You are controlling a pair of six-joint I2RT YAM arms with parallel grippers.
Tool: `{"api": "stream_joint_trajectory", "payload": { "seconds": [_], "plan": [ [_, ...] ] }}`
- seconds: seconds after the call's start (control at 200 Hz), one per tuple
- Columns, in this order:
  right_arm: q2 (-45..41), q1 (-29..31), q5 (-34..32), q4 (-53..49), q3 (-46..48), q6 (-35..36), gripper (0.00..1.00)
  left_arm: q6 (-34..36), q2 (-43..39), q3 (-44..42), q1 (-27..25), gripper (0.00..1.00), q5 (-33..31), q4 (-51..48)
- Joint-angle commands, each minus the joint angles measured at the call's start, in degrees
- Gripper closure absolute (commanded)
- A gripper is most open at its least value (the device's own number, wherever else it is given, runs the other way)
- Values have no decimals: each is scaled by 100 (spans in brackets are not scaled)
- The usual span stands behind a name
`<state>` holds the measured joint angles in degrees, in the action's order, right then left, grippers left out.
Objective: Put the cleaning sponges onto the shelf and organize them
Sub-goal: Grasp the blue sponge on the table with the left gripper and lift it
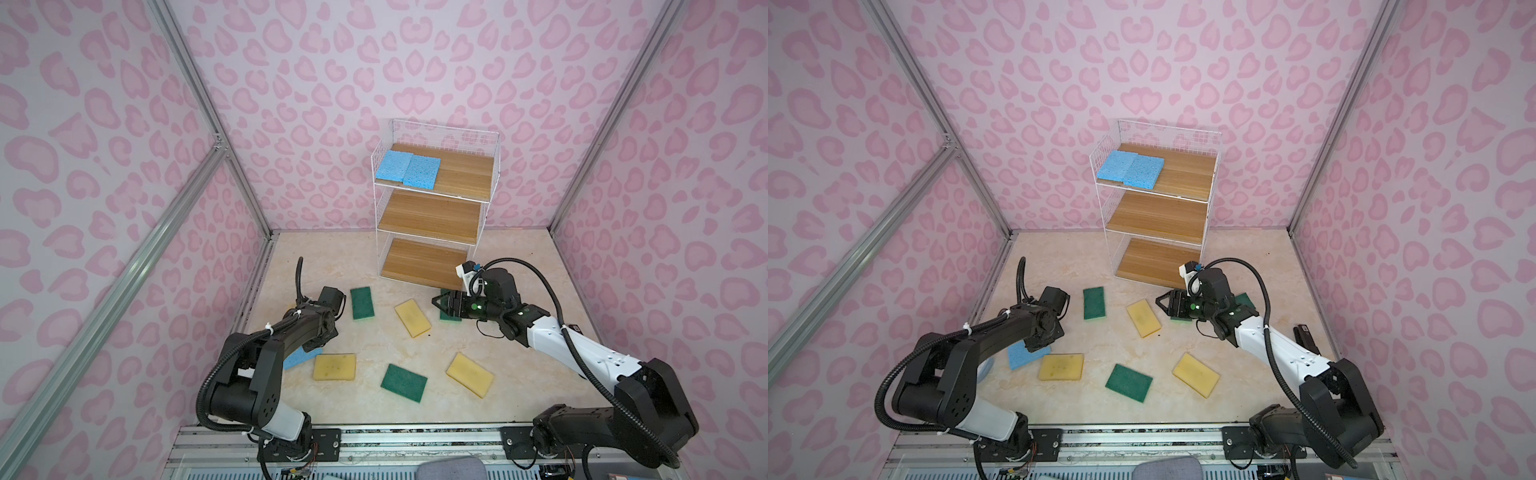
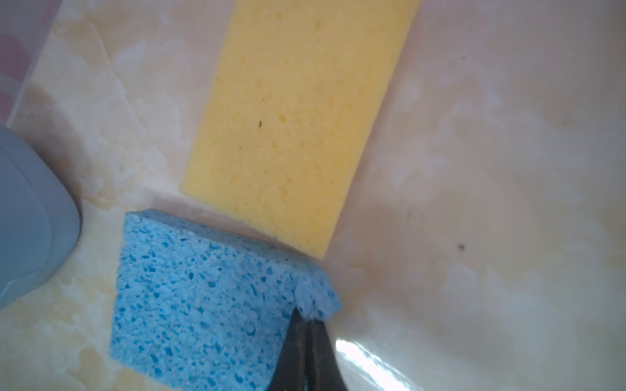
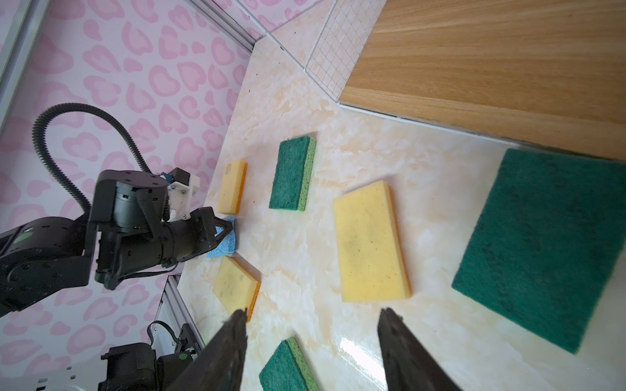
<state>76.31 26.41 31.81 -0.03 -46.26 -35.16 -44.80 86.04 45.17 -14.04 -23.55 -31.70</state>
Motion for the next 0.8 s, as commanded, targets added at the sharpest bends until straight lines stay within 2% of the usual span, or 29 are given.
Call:
{"api": "stream_joint_trajectory", "payload": {
  "seconds": [0.0,0.18,0.355,0.475,0.795],
  "plan": [
    [56,-54,87,124,13,-23,36,51,-501,210,-11,96,605,-109],
    [15,-179,241,269,84,-140,32,66,-1304,694,-50,96,1717,-135],
    [-121,-448,638,758,330,-425,26,-6,-1745,1026,-191,97,3270,526],
    [-178,-651,936,1195,526,-687,23,-73,-1624,1466,-482,96,4229,1009],
    [-286,-824,1399,2025,591,-1283,19,-769,-896,2266,-1232,96,5959,3242]
  ]
}}
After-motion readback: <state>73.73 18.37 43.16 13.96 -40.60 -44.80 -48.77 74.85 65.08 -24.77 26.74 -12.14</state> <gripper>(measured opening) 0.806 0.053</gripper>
